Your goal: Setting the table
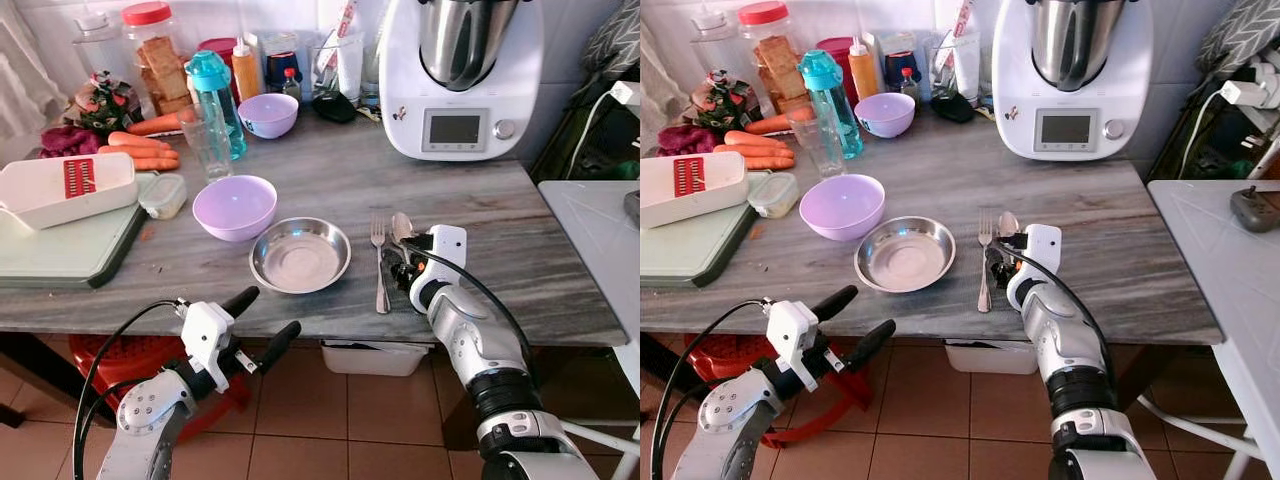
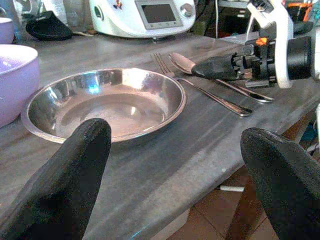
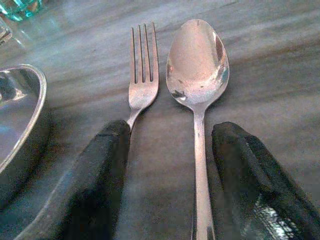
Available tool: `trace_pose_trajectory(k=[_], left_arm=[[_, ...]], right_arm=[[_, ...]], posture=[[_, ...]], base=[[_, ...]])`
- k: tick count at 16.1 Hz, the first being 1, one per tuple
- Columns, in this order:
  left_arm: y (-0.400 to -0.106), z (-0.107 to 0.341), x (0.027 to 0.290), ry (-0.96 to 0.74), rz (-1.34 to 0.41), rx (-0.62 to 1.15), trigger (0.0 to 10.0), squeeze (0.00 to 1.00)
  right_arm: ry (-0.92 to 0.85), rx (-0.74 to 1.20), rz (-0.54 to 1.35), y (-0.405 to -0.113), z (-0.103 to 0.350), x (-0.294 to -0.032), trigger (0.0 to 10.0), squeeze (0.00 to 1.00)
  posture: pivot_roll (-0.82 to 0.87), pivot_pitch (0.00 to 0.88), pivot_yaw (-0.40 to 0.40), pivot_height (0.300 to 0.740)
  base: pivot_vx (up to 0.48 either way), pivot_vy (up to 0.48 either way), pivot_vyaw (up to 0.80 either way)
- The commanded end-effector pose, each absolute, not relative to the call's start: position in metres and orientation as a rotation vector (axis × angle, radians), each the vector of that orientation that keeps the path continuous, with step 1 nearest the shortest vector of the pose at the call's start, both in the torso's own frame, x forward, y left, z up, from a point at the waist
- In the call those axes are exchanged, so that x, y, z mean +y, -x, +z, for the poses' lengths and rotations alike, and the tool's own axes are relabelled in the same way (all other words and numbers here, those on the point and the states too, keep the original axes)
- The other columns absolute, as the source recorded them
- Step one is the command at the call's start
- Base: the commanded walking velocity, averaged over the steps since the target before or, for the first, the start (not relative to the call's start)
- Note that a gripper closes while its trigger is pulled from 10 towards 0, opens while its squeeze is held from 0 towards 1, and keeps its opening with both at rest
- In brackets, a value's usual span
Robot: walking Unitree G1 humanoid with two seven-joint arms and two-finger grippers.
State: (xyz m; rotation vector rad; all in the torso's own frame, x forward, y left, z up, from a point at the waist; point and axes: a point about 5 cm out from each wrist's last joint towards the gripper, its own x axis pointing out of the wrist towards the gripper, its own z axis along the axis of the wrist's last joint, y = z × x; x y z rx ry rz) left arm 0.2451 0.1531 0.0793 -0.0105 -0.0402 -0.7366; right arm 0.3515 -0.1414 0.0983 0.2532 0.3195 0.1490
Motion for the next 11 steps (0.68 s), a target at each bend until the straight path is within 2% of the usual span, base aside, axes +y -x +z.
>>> trace_pose_trajectory(k=[1,6,11], left_arm=[[-0.247,0.086,0.152,-0.001,-0.751,-0.058,10.0,0.0],[-0.253,0.088,0.152,0.0,-0.738,-0.072,10.0,0.0],[-0.256,0.094,0.154,0.016,-0.688,-0.117,10.0,0.0]], right_arm=[[-0.281,0.315,0.108,-0.35,0.098,-0.147,10.0,1.0],[-0.325,0.127,0.13,-0.354,0.136,-0.143,10.0,1.0],[-0.182,-0.148,0.119,-0.341,0.171,-0.149,10.0,1.0]], posture=[[-0.04,0.047,0.077,0.74],[-0.03,0.028,0.065,0.74],[-0.01,0.0,0.017,0.74]], base=[[0.0,0.0,0.0],[0.0,0.0,0.0],[0.0,0.0,0.0]])
